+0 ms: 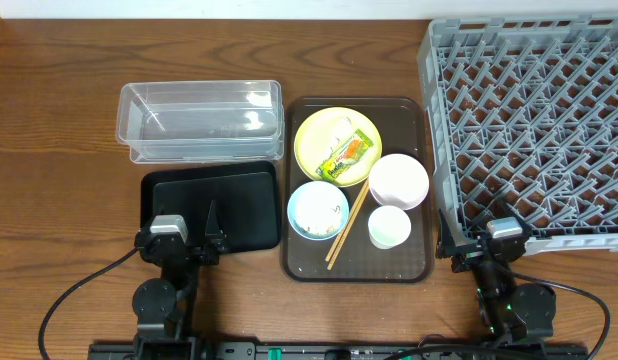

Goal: Sort waste into correct bins and load items into the dishwasher rack

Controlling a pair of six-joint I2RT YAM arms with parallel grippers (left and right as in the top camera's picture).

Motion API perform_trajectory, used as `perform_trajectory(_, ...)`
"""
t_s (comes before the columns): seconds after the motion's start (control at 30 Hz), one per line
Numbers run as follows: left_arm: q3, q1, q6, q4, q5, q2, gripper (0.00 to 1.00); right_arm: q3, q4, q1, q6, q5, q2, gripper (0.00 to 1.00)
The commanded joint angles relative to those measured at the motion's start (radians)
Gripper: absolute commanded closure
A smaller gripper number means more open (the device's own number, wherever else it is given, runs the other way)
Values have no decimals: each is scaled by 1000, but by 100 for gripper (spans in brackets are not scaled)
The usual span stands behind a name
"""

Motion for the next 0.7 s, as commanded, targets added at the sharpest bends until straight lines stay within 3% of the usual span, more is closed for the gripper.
perform_trajectory(0.0,-9,2,13,-45,-1,-4,8,-2,-2,14,-5,9,-5,1)
perform_trajectory(0.47,-5,2,-26,-46,0,-3,8,5,-5,14,-4,35,-2,1)
perform_trajectory(0.67,100,2,-26,-121,11,87,8,110,-88,14,42,101,66,1)
